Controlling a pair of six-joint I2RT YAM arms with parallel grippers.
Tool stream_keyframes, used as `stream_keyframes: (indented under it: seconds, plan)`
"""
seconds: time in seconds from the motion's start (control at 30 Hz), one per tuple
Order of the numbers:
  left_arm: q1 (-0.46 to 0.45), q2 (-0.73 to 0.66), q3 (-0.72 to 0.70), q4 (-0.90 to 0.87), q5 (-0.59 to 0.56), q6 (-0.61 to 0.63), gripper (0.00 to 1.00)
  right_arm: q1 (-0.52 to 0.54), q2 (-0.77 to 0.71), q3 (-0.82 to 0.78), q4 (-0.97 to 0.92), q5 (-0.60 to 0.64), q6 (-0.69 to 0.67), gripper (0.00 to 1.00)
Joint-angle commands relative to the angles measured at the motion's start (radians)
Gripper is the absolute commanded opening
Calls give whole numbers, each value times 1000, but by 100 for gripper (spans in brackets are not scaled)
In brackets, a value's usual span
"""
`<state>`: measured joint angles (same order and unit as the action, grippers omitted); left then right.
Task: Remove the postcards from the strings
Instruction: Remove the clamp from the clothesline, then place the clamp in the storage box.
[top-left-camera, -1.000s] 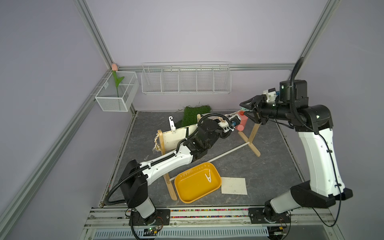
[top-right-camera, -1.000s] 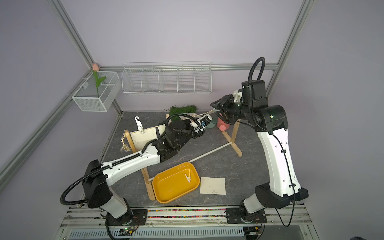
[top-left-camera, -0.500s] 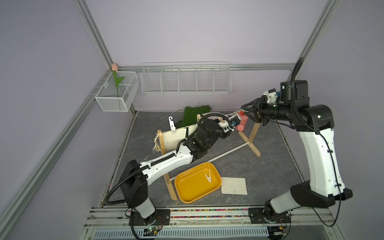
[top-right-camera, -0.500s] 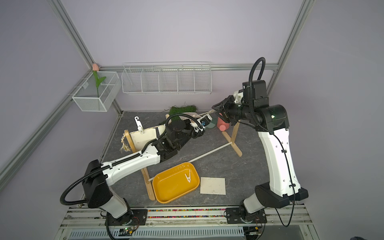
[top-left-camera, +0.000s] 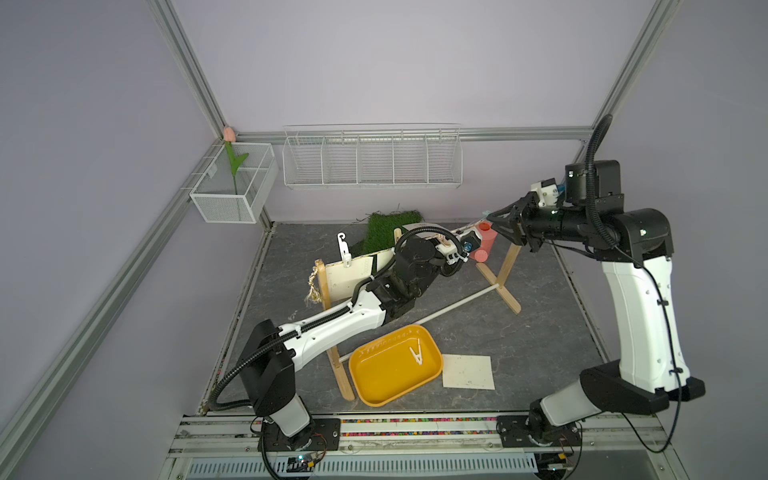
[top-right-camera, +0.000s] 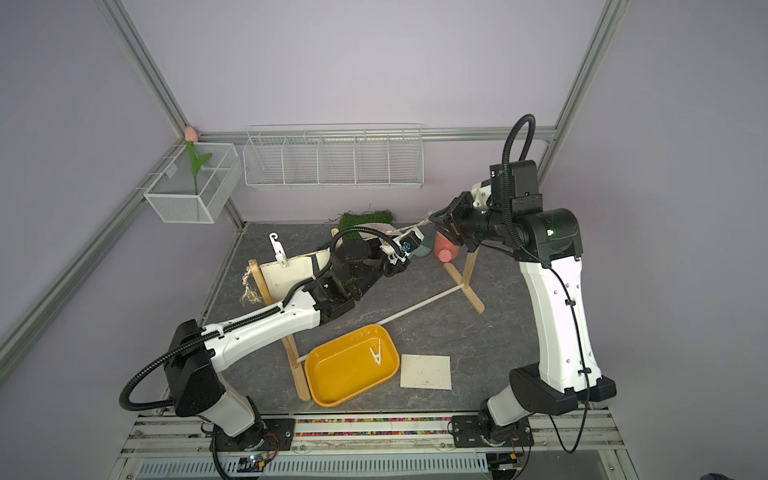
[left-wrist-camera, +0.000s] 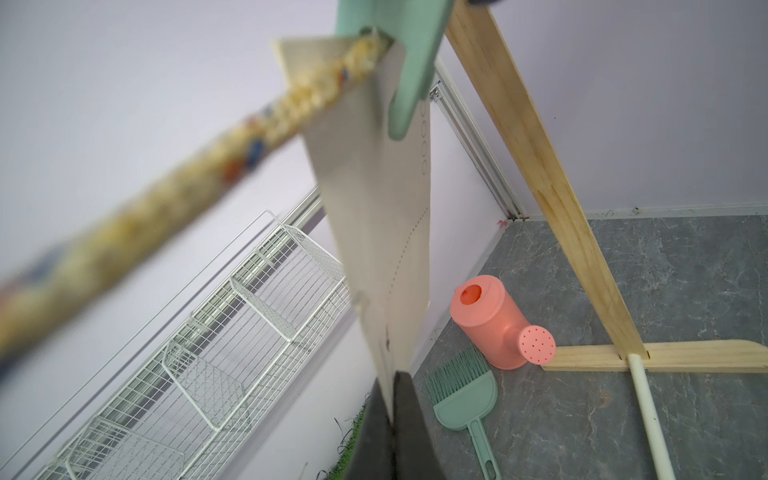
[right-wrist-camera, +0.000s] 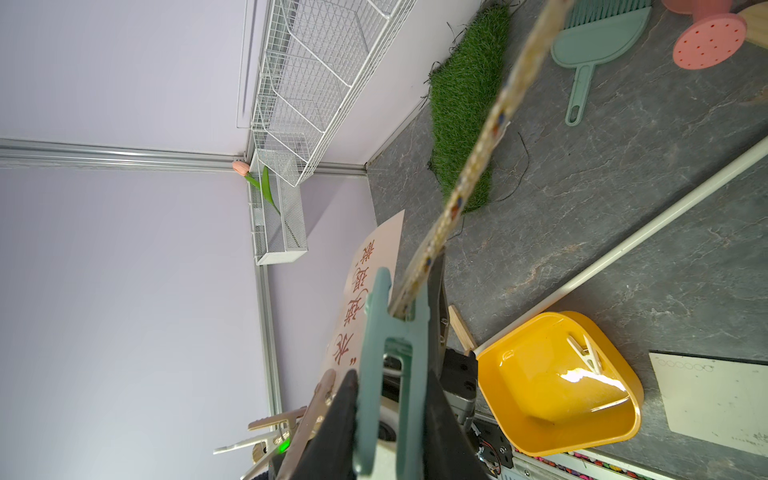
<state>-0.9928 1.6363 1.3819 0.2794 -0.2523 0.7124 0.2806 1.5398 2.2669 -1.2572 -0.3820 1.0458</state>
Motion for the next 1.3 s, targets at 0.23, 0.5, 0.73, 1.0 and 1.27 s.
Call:
stream_keyframes:
  seconds: [0.23, 0.5, 0.73, 1.0, 1.27]
  plan:
    - [-4, -36, -48, 20, 57, 30, 1, -16, -88, -9, -16, -27, -36, 23]
    - [-10, -50, -79, 1, 71, 16, 0, -23, -130, -36, -6, -37, -41, 22]
    - [-13, -62, -95, -20, 81, -46, 0, -32, -193, -114, 24, -37, -46, 22]
    - [-55, -70, -99, -79, 82, -25, 0, -37, -254, -157, 50, -20, -66, 23]
    - [-110, -193, -197, -95, 48, -159, 0, -42, -418, -378, 150, -35, -67, 24]
